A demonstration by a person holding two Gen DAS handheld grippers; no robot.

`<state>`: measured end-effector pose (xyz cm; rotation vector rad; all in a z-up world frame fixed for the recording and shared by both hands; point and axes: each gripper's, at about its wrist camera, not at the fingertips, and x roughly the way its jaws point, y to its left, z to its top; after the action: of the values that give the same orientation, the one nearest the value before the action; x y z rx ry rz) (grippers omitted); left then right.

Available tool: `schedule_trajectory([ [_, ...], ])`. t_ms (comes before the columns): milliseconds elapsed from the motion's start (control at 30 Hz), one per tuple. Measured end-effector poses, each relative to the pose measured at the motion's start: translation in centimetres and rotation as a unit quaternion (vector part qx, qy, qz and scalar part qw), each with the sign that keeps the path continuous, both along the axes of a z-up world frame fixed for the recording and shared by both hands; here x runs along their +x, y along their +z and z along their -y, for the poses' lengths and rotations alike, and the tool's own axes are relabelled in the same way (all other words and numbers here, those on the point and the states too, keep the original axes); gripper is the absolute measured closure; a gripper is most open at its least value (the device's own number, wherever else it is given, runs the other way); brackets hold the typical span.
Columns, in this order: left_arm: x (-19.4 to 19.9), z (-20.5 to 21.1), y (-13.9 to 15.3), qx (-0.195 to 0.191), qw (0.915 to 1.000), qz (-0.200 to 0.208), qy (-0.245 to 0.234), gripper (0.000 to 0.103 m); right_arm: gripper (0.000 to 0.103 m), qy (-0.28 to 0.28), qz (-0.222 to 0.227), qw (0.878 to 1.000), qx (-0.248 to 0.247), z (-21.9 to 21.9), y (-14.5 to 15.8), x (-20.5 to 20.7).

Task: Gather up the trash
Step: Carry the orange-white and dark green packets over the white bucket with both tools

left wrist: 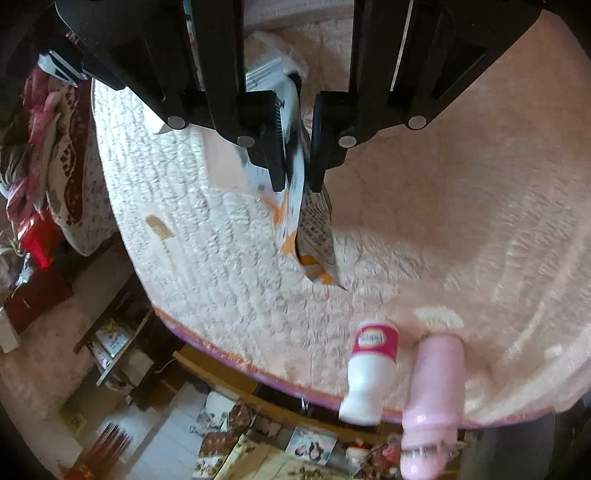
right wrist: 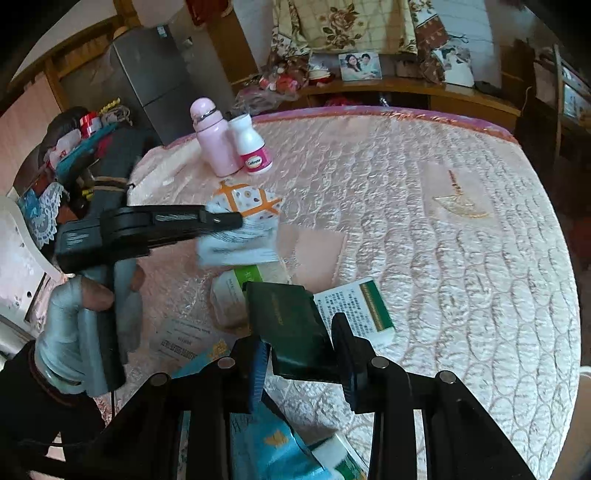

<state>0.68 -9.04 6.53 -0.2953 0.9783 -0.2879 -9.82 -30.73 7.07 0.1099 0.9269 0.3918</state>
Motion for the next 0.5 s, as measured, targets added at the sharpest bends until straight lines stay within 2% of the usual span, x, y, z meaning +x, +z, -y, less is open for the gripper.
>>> schedule_trajectory([
  [300,-4.0,-0.7,3.8,0.008,0.9990,0.036,-0.024,0.093,0.074,-0.011,0.015,1.000,-0.007,0.8,1.0,-2.4],
  [500,-6.2,-0.2,4.6,0.005,0.9983,0.041,-0.040,0.093,0.074,0.003,-0.009,1.000,-0.003,0.8,0.3,-4.0],
])
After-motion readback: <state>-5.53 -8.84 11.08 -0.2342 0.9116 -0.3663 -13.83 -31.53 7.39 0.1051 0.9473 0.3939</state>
